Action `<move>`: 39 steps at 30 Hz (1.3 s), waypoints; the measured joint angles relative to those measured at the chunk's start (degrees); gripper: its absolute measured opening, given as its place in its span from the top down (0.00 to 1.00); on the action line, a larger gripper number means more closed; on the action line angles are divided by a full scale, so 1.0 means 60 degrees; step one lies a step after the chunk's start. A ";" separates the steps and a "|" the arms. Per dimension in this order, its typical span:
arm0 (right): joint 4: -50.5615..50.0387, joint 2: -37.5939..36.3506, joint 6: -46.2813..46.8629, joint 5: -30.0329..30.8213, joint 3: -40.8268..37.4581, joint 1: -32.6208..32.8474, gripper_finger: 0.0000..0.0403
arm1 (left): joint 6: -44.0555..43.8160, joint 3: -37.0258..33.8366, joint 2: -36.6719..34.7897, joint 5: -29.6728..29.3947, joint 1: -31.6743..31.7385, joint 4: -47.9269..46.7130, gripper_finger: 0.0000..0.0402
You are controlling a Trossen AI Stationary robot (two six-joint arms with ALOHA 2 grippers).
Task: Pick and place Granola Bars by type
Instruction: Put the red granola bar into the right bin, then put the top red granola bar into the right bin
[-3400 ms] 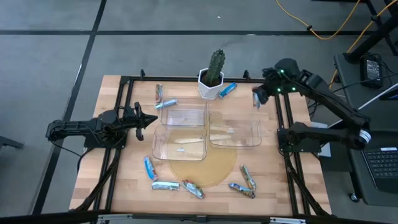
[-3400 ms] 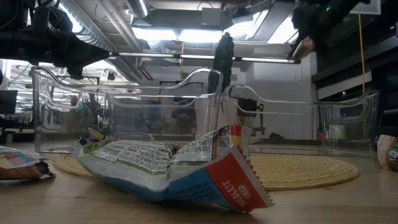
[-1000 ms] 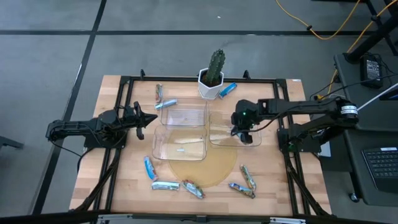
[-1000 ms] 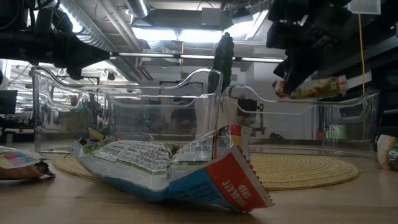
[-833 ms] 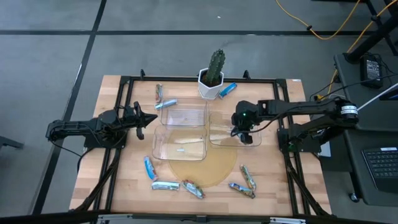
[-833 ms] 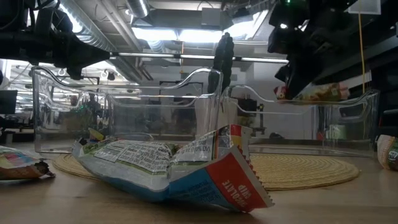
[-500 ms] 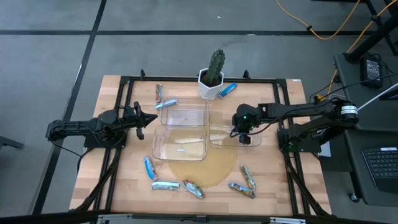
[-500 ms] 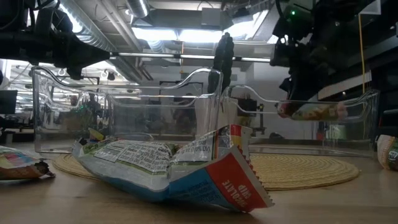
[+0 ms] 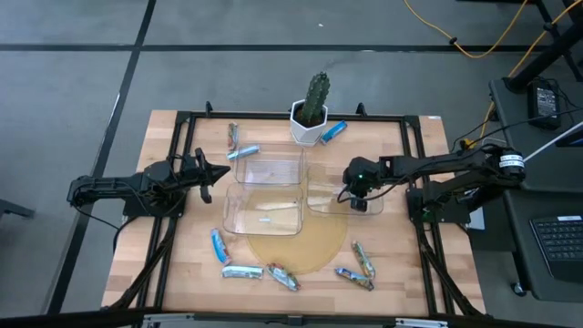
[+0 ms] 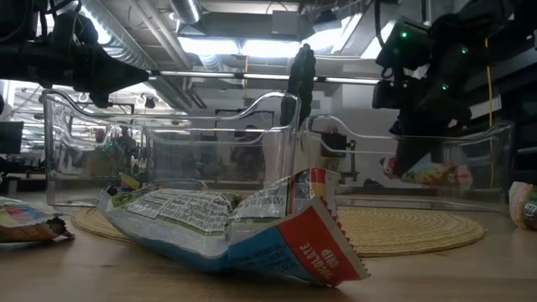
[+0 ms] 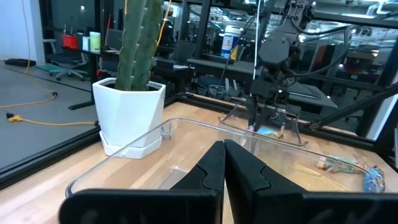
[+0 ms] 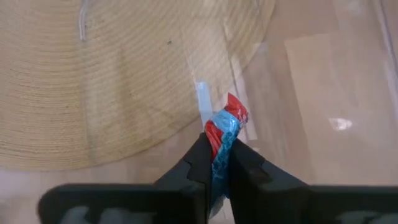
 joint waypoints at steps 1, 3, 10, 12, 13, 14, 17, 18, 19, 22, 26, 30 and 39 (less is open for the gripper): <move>-0.0008 0.0000 0.0021 -0.0003 -0.0011 0.0000 0.91 | -0.0004 -0.0001 0.0001 0.0000 0.0000 -0.0002 1.00; 0.0007 0.0000 0.0036 -0.0004 -0.0007 0.0000 0.90 | 0.0000 -0.0001 -0.0001 0.0000 0.0001 -0.0002 1.00; 0.0148 0.0000 0.0057 -0.0007 -0.0007 0.0000 0.80 | -0.0011 -0.0001 0.0002 -0.0004 0.0002 0.0002 1.00; 0.0312 0.0000 0.0177 -0.0012 -0.0007 0.0000 0.77 | -0.0011 0.0000 0.0002 -0.0004 -0.0002 0.0002 1.00; 0.0401 0.0000 0.0218 -0.0022 -0.0007 0.0000 0.75 | -0.0079 0.0000 0.0002 0.0000 -0.0002 0.0002 1.00; 0.0455 0.0000 0.0229 -0.0040 -0.0007 0.0000 0.74 | -0.0269 0.0000 0.0002 -0.0003 0.0000 0.0002 1.00; 0.0625 0.0000 0.0241 -0.0043 0.0018 0.0000 0.69 | -0.0859 0.0000 0.0002 -0.0039 0.0000 0.0005 1.00; 0.0619 0.0000 0.0249 -0.0040 0.0059 0.0000 0.67 | -0.0929 -0.0002 0.0002 -0.0072 0.0002 0.0005 1.00; 0.0608 0.0000 0.0249 -0.0040 0.0127 0.0000 0.66 | -0.0929 -0.0002 0.0001 -0.0076 0.0000 0.0005 1.00; 0.0583 0.0000 0.0211 -0.0040 0.0473 0.0000 0.64 | -0.0958 -0.0003 -0.0001 -0.0073 0.0000 0.0020 1.00; 0.0538 0.0000 -0.0027 0.0254 0.1171 0.0000 0.64 | -0.0947 -0.0004 0.0000 -0.0218 -0.0002 0.0165 1.00; 0.0441 0.0000 -0.0549 0.0677 0.2031 0.0000 0.64 | -0.1019 -0.0001 0.0001 -0.0430 0.0002 0.0380 1.00; 0.0054 -0.0265 -0.1406 0.0965 0.3653 -0.0625 0.64 | -0.2692 0.0413 0.0067 -0.0571 0.0000 0.0969 1.00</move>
